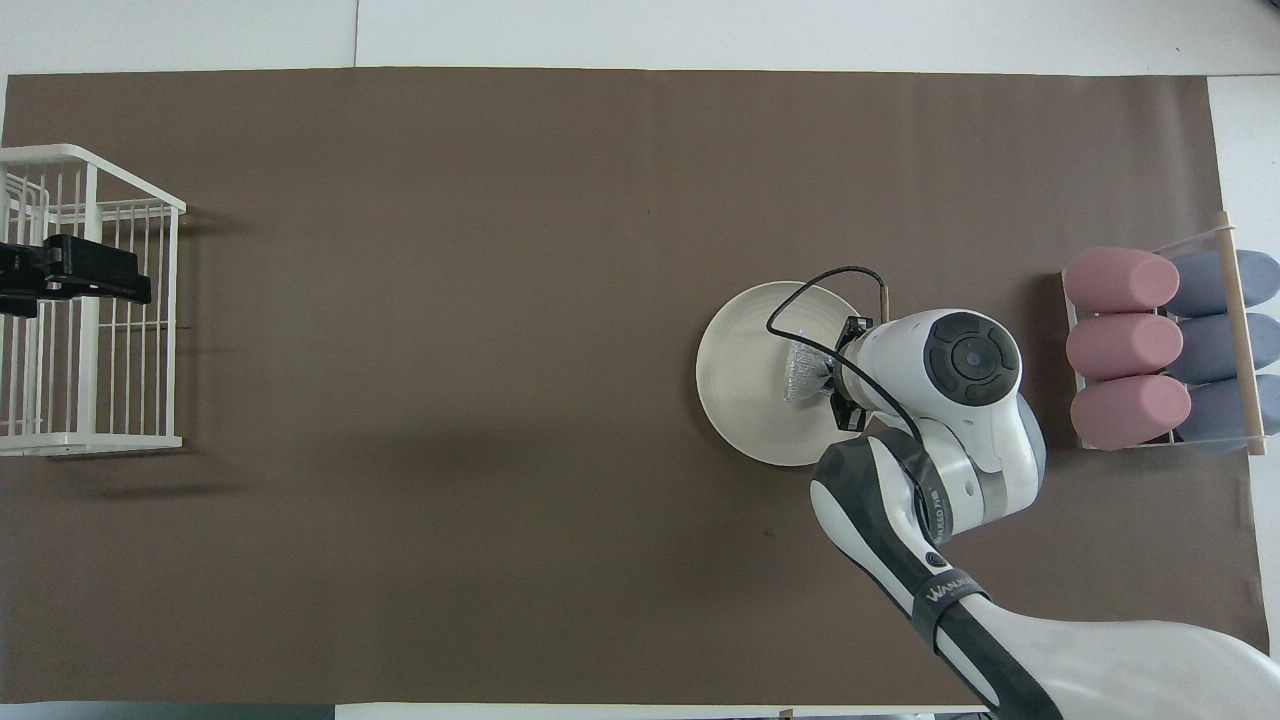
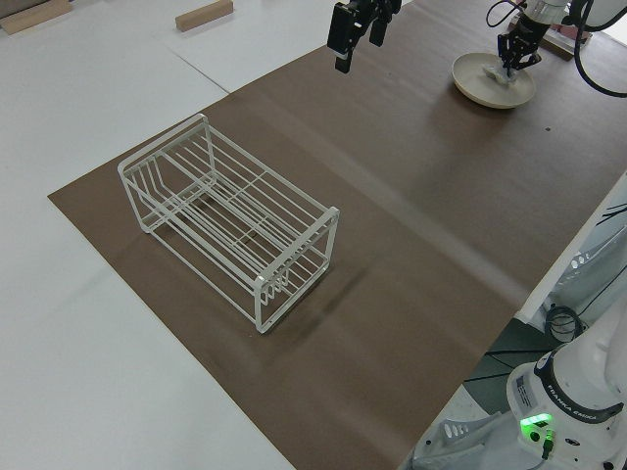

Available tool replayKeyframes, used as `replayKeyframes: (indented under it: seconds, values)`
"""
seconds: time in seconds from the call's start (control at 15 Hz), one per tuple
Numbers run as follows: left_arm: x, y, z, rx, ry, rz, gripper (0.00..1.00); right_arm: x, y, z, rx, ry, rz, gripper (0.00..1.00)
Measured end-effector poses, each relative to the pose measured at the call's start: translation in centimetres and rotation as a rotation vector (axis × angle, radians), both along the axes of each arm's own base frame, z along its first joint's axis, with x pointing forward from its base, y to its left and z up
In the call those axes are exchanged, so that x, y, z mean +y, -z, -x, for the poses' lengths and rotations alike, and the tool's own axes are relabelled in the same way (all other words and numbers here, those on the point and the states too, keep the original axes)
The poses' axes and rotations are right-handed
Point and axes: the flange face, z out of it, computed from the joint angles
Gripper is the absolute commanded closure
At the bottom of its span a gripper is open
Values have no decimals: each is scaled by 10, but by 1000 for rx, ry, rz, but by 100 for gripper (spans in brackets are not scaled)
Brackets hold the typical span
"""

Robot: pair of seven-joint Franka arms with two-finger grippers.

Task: Wipe plate with sponge
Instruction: 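Lift the sponge off the plate with the right gripper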

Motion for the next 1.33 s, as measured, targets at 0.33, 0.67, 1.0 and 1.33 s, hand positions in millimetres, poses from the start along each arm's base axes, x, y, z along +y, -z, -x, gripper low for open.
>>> replayKeyframes:
  seconds: [0.33,0.67,1.0,1.33]
  values:
    - [-1,3,1,6,2,0,0,14,0,3,-35,20,-3,100]
    - [-2,6,2,14,4,-1,0,68,-1,15,-73,54,-36,100]
    - [-1,7,4,17,3,-1,0,97,-1,18,-77,71,-48,100]
    - [-1,8,5,18,2,-1,0,99,-5,14,-9,63,-6,100]
